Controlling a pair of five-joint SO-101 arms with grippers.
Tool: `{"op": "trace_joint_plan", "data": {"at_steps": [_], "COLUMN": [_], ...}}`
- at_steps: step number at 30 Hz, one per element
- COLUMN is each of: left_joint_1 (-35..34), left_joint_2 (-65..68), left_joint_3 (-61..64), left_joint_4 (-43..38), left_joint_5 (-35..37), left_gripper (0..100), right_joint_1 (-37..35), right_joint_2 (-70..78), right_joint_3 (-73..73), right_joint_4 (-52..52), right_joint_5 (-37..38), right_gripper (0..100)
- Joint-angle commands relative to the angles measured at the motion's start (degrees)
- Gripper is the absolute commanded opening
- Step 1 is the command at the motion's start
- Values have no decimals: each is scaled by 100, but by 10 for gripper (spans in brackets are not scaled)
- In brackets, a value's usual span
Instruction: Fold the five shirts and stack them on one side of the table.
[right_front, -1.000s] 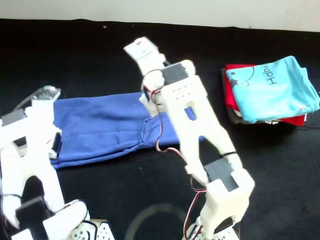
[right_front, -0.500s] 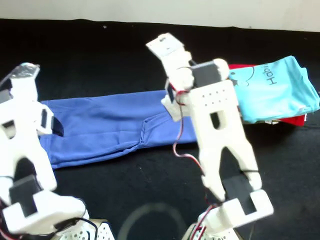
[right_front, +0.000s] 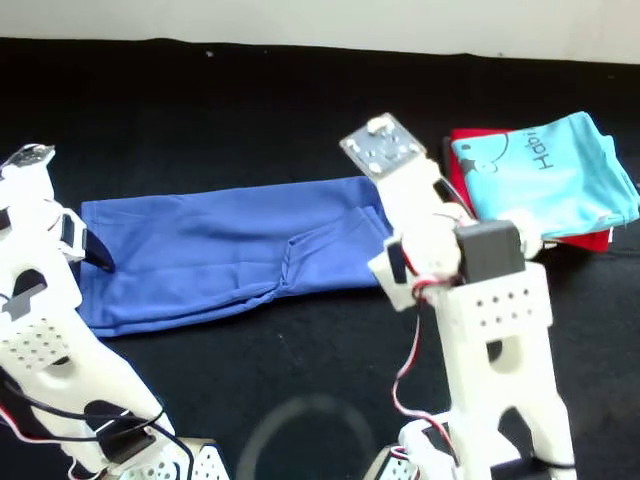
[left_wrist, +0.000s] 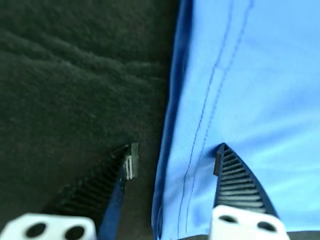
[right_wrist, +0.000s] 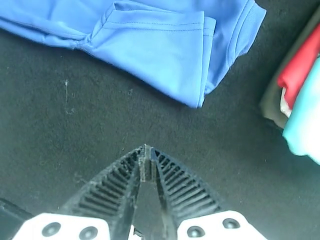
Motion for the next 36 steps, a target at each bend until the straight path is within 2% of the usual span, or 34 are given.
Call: {"op": "trace_joint_plan", "data": {"at_steps": [1,5,6,8,9,11,13,16,21,25,29,32,36], "left_joint_1": [145,382,418,462,479,435,251,-163,-866,-1262,-1226,-989,-382], "left_joint_2": [418,734,796,901,971,1130,1262,1429,1481,1499,1455,1288,462], "left_joint_3": [-330,-699,-866,-1147,-1279,-1525,-1710,-2088,-3108,-4189,-4998,-5024,-4031], "left_joint_4": [26,369,501,624,633,651,677,818,1169,1785,2840,2884,2884], "left_joint_5": [-18,-18,-26,-237,-299,-343,-413,-510,-835,-932,-738,-229,79], "left_gripper": [252,231,183,27,1,40,5,10,9,9,9,9,9], "right_joint_1": [189,646,804,1147,1332,1684,1965,2255,2343,2316,2334,2536,2818], "right_joint_2": [-400,-409,-444,-479,-479,-479,-479,-479,-488,-919,-1771,-2501,-3301], "right_joint_3": [312,585,611,585,549,391,242,119,145,382,1675,3275,5499], "right_joint_4": [48,48,48,48,48,48,48,57,57,31,-259,-1024,-2343], "right_joint_5": [53,62,70,70,70,79,79,79,70,88,325,633,695], "right_gripper": [6,6,6,6,6,6,6,6,6,6,6,6,6]}}
